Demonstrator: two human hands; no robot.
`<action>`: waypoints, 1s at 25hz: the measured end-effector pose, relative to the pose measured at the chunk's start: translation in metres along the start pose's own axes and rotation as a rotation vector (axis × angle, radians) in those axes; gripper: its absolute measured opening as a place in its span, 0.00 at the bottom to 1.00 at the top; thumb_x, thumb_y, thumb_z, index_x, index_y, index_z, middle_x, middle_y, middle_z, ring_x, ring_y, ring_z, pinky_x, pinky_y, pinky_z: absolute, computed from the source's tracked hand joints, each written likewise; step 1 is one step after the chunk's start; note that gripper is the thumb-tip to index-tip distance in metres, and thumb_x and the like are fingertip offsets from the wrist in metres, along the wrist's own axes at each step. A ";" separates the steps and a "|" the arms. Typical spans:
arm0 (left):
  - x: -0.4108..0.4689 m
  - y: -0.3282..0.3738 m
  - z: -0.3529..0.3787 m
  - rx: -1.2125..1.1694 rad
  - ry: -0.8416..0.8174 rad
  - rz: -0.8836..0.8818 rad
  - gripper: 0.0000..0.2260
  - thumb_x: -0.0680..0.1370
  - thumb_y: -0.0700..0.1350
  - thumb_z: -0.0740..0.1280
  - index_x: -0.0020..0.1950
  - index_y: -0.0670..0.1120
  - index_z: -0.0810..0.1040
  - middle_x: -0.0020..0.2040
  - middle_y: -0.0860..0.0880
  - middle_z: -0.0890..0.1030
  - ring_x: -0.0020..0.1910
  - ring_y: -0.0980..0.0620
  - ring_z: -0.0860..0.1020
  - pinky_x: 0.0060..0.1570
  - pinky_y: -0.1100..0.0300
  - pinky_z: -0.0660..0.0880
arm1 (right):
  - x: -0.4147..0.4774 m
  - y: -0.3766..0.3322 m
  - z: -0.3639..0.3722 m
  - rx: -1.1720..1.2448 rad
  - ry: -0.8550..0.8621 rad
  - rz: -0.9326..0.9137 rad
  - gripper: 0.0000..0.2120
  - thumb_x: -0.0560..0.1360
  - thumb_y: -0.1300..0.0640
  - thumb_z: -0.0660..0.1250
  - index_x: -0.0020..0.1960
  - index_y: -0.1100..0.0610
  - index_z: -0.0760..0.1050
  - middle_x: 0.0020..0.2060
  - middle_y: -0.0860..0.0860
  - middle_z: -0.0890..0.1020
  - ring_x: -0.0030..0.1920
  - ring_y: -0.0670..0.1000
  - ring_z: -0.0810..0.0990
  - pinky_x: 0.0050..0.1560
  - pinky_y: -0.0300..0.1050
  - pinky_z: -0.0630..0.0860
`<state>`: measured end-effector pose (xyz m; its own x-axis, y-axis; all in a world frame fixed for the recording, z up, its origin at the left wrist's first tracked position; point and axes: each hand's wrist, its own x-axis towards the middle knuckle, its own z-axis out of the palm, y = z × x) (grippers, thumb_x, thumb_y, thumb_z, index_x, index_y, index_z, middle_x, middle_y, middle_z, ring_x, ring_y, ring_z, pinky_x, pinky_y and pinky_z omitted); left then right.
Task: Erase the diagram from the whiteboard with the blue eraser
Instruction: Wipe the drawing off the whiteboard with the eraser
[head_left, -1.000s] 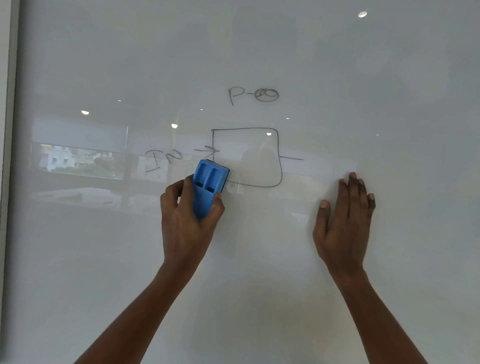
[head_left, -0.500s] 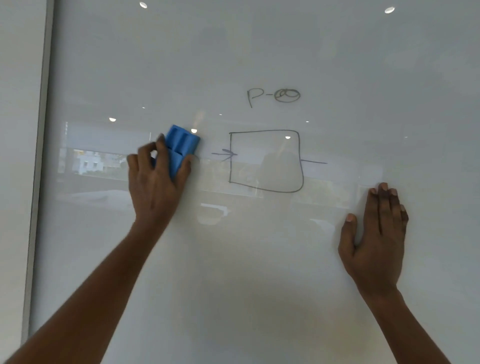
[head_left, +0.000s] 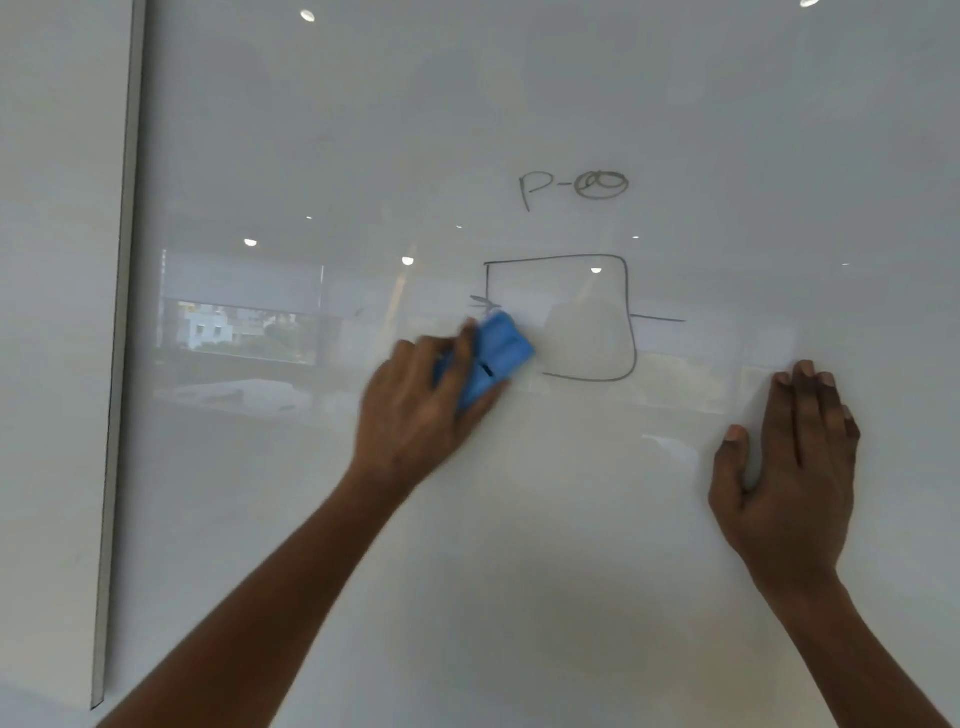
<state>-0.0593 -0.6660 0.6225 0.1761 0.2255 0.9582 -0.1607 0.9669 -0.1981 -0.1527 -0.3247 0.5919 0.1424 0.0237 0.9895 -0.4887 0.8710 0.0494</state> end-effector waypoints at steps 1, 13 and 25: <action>0.001 -0.020 0.000 0.040 -0.008 -0.143 0.26 0.86 0.58 0.68 0.72 0.37 0.83 0.53 0.36 0.84 0.44 0.36 0.83 0.33 0.47 0.80 | 0.000 0.000 0.000 0.002 -0.002 -0.001 0.27 0.83 0.55 0.58 0.78 0.67 0.63 0.78 0.63 0.66 0.81 0.61 0.62 0.80 0.61 0.60; -0.012 0.049 -0.006 -0.114 -0.044 0.156 0.26 0.87 0.58 0.67 0.75 0.38 0.79 0.50 0.39 0.84 0.40 0.39 0.81 0.33 0.49 0.79 | -0.001 0.000 0.003 -0.031 0.018 -0.001 0.27 0.83 0.54 0.57 0.79 0.66 0.63 0.78 0.62 0.66 0.81 0.60 0.61 0.80 0.59 0.59; 0.070 0.031 0.017 0.025 0.022 -0.646 0.31 0.83 0.62 0.68 0.77 0.40 0.79 0.58 0.37 0.81 0.54 0.36 0.81 0.38 0.46 0.80 | -0.002 -0.008 0.003 -0.018 0.007 0.046 0.27 0.83 0.56 0.58 0.79 0.67 0.62 0.79 0.63 0.65 0.81 0.61 0.60 0.80 0.61 0.59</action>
<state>-0.0682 -0.6227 0.6870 0.2649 -0.3980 0.8783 -0.0381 0.9058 0.4219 -0.1513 -0.3328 0.5903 0.1264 0.0670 0.9897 -0.4796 0.8775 0.0019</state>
